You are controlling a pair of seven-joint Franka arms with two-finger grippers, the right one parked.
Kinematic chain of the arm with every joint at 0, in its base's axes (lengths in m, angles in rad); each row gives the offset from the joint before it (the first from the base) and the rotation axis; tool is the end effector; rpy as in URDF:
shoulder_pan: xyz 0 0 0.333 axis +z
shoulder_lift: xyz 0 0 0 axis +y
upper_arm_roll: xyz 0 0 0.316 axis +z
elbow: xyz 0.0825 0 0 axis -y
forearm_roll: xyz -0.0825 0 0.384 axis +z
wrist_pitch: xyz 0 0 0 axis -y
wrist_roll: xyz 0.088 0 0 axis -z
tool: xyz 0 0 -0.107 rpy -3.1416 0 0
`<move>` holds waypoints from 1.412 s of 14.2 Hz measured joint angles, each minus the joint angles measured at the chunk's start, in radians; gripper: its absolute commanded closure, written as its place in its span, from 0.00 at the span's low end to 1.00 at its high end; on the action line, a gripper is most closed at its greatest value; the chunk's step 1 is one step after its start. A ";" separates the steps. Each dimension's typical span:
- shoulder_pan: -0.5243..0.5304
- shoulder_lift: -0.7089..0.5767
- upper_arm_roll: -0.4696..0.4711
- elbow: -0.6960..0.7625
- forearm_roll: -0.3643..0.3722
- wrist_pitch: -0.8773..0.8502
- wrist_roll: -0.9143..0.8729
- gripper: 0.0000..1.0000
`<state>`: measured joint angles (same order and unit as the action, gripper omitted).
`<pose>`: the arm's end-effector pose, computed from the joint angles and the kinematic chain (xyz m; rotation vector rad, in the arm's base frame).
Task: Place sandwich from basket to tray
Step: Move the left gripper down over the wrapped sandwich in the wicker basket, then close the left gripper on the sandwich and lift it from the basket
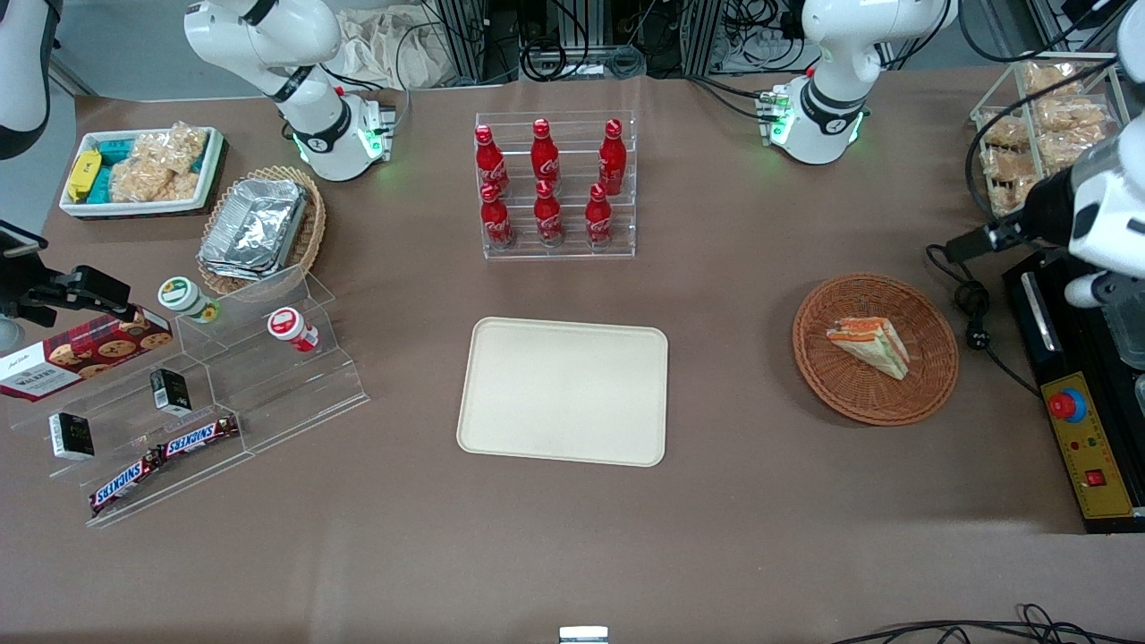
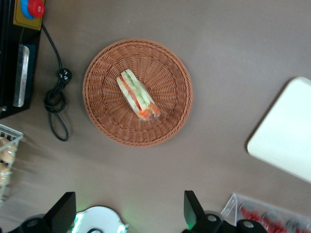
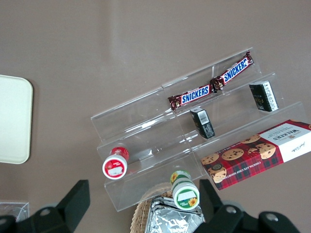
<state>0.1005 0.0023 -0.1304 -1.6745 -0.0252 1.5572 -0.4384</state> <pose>0.5481 -0.0190 0.5735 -3.0673 -0.6372 0.1917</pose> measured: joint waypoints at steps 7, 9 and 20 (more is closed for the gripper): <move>-0.007 -0.016 0.003 -0.399 0.001 0.426 -0.276 0.01; -0.007 -0.012 0.006 -0.500 0.002 0.554 -0.320 0.01; -0.006 0.196 0.030 -0.565 0.053 0.824 -0.457 0.01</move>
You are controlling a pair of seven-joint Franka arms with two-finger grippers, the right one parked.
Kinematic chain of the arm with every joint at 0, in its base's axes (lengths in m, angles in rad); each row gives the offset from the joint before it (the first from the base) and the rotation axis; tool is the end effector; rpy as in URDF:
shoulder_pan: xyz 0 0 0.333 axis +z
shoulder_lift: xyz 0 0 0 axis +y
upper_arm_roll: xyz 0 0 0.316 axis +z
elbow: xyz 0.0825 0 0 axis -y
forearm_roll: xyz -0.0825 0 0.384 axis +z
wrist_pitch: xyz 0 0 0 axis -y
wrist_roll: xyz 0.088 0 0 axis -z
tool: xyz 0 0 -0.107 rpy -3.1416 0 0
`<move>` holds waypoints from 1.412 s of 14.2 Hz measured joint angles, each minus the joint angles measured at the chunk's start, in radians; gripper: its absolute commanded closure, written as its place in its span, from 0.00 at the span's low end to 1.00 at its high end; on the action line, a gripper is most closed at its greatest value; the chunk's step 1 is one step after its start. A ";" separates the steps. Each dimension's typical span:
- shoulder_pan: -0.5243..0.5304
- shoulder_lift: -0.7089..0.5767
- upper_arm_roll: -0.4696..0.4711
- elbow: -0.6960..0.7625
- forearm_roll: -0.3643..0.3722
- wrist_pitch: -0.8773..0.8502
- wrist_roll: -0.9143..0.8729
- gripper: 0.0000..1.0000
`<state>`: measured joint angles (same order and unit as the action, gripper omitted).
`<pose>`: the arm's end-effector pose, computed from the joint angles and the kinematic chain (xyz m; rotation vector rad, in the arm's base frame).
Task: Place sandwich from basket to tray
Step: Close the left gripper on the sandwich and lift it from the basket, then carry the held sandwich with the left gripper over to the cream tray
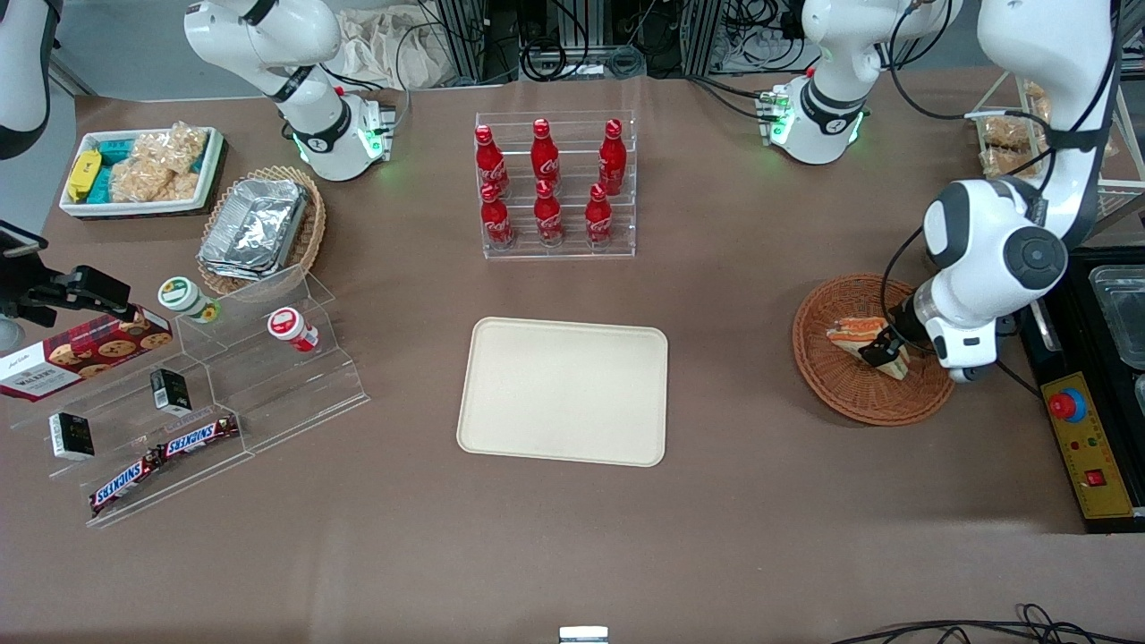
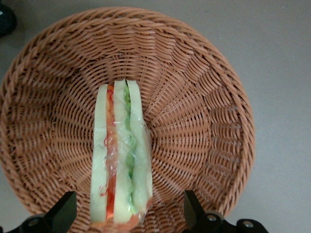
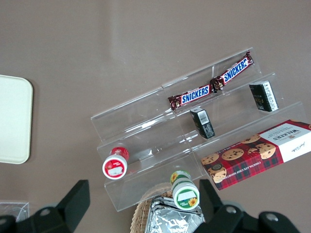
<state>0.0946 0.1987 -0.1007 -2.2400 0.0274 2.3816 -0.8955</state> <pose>0.5362 -0.0031 0.2755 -2.8270 -1.3144 0.0795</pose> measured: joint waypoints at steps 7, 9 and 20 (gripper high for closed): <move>0.000 0.048 0.030 -0.004 0.022 0.035 -0.015 0.63; 0.000 0.050 0.030 -0.004 0.023 0.035 -0.015 0.82; -0.020 -0.160 -0.109 0.152 0.009 -0.358 0.241 1.00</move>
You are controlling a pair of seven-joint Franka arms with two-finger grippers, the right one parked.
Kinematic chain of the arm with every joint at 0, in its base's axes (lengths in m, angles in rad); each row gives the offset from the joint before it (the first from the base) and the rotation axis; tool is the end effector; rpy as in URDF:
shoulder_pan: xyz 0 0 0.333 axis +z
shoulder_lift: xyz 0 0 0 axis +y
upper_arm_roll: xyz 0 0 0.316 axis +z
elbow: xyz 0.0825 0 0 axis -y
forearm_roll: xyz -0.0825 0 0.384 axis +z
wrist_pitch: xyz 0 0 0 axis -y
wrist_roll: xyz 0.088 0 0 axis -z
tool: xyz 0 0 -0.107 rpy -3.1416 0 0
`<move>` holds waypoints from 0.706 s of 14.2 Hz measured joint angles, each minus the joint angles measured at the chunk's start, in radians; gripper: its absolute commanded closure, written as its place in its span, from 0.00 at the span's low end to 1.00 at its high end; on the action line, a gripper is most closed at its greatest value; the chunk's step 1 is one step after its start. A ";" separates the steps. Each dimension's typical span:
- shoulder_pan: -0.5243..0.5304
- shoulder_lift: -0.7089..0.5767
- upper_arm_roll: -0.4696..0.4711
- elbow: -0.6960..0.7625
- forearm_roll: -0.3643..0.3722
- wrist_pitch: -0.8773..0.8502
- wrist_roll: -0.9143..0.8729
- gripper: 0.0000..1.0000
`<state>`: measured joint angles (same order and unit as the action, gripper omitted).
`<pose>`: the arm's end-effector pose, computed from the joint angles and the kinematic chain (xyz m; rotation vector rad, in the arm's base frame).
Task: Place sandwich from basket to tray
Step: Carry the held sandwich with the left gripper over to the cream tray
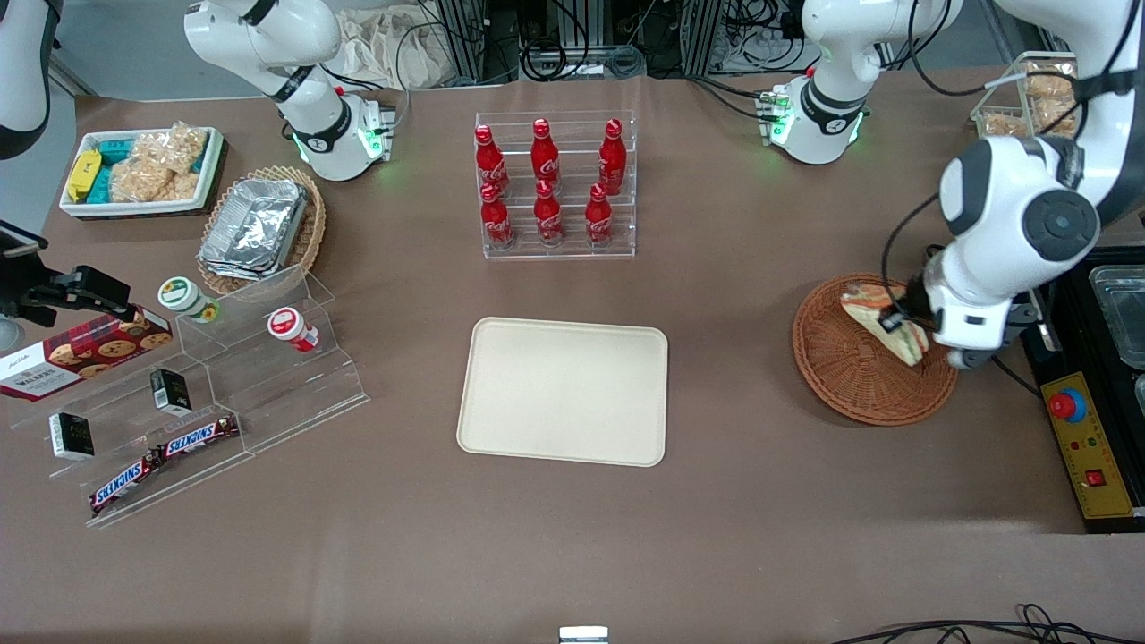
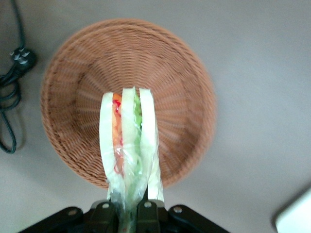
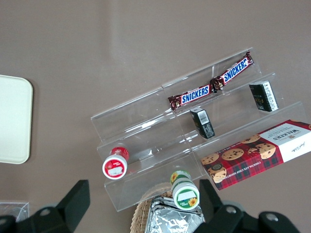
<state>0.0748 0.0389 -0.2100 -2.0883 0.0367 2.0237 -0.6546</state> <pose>0.5362 -0.0702 0.3978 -2.9810 -0.7634 0.1315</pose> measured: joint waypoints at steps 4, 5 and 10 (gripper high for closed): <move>-0.019 0.042 -0.225 0.048 -0.017 0.039 0.022 1.00; -0.021 0.066 -0.274 0.049 -0.017 0.089 0.022 1.00; -0.100 0.228 -0.354 0.054 0.022 0.376 0.005 1.00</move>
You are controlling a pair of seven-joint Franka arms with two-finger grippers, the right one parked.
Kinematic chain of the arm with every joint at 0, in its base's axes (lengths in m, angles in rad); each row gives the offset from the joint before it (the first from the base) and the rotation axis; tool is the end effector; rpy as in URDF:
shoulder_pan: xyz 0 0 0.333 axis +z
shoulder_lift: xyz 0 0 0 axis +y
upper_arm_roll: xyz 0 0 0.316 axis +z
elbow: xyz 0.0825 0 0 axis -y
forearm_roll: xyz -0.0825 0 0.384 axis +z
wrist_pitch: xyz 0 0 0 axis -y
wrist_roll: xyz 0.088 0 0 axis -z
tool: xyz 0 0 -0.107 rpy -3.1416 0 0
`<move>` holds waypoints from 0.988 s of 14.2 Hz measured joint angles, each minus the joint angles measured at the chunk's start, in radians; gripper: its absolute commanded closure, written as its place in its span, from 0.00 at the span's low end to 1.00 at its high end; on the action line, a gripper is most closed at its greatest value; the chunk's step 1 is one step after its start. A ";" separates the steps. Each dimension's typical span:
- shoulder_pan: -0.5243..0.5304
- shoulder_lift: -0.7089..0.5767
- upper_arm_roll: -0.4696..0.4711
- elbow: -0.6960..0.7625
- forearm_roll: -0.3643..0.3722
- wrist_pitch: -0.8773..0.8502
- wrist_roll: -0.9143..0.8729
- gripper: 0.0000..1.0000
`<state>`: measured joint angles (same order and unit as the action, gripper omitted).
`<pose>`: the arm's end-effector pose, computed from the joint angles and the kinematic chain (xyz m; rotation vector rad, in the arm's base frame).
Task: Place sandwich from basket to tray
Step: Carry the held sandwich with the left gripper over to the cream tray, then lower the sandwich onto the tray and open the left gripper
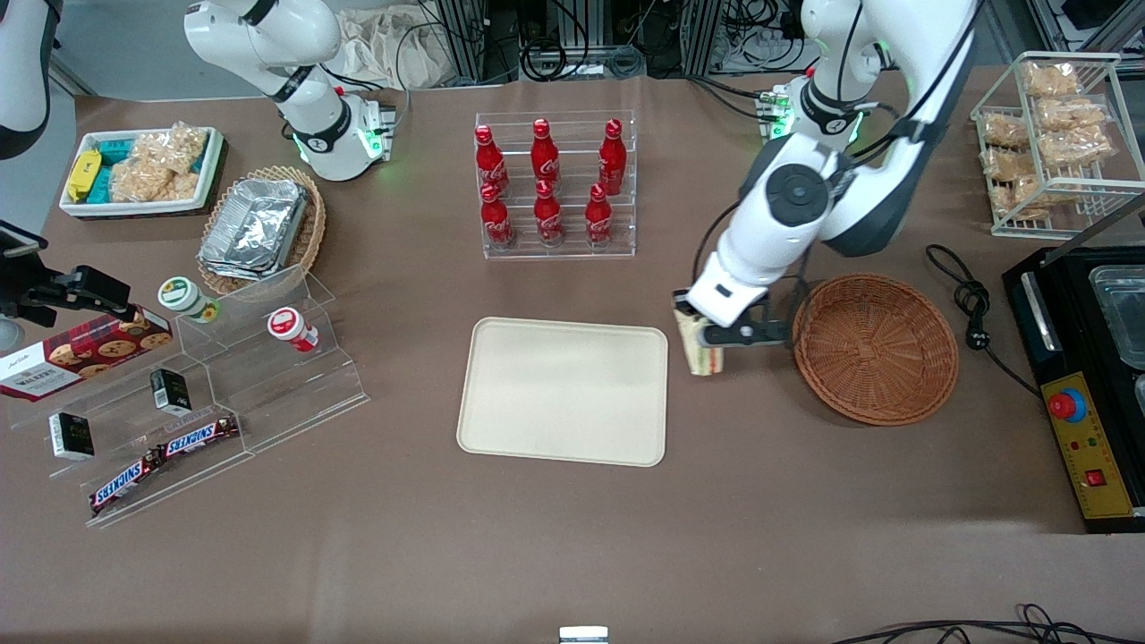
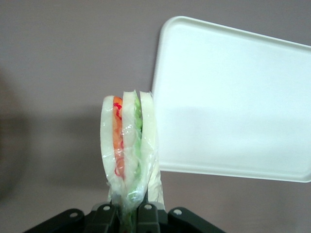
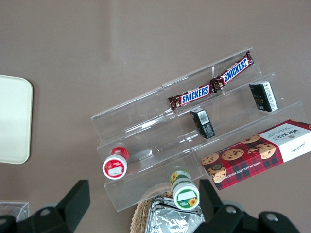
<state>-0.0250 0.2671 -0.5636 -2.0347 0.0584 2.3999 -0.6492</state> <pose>0.5073 -0.3240 0.3470 2.9780 0.0689 0.0870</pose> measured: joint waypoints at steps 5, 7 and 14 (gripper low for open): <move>-0.036 0.190 0.000 0.045 0.163 0.193 -0.005 1.00; -0.040 0.260 0.000 0.096 0.193 0.225 -0.006 1.00; -0.051 0.375 0.000 0.193 0.303 0.229 -0.089 0.01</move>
<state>-0.0756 0.6426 -0.5635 -1.8420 0.3610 2.6286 -0.7380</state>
